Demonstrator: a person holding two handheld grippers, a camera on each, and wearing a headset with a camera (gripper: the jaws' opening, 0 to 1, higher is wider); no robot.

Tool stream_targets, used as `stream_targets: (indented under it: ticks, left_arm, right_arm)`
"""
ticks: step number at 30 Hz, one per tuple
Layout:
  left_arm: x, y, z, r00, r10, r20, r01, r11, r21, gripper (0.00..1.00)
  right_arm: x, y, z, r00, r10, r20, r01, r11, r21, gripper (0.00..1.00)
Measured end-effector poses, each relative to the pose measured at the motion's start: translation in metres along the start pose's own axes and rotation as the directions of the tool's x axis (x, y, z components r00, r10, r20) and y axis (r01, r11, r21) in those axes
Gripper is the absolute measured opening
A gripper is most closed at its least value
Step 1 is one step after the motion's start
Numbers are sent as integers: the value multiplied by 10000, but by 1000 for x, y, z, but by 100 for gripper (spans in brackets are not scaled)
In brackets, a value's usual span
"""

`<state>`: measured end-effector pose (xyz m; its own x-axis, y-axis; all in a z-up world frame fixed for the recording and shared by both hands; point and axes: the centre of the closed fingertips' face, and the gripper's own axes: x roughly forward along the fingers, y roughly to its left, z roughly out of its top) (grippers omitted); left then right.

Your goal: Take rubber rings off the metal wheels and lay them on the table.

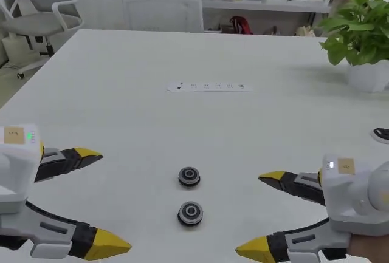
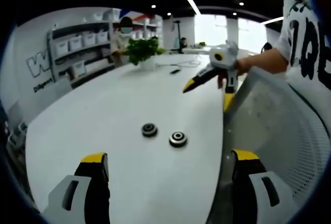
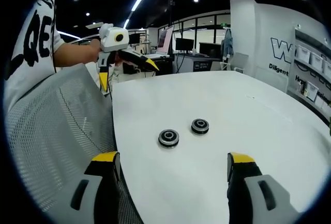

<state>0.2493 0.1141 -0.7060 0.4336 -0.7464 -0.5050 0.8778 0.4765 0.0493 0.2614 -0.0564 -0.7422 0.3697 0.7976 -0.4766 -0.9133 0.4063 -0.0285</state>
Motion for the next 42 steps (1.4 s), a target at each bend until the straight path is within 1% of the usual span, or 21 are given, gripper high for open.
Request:
stream_targets:
  ticks: [14,22,30,33,38,42]
  left_arm:
    - [10,5,4,9998,-158,-133,161,9996,214,100]
    - [14,7,5,9995,-214,-225,222,9992,347,100]
    - [20,10,6,9991,-311,-273,322,9986,421,100]
    - [21,11,6,9988,-373,-328,388,9981,483,97]
    - [25,12,4,9985,-417,-351,433,9980,454,97]
    - [29,10,2,9977,-533,-421,551,9975,434,97]
  right_arm:
    - [7,-7,3,10000,71,-24,-72,9999,-116,81]
    - [11,-8,8,9998,171,54,-170,9997,-165,80]
    - [15,-11,7,9995,285,-95,-289,9988,-404,78]
    - [17,-13,7,9995,319,-87,-322,9985,-444,77]
    - [20,-13,5,9991,388,-154,-395,9981,-471,75]
    - [23,-11,4,9988,461,-176,-469,9977,-493,74]
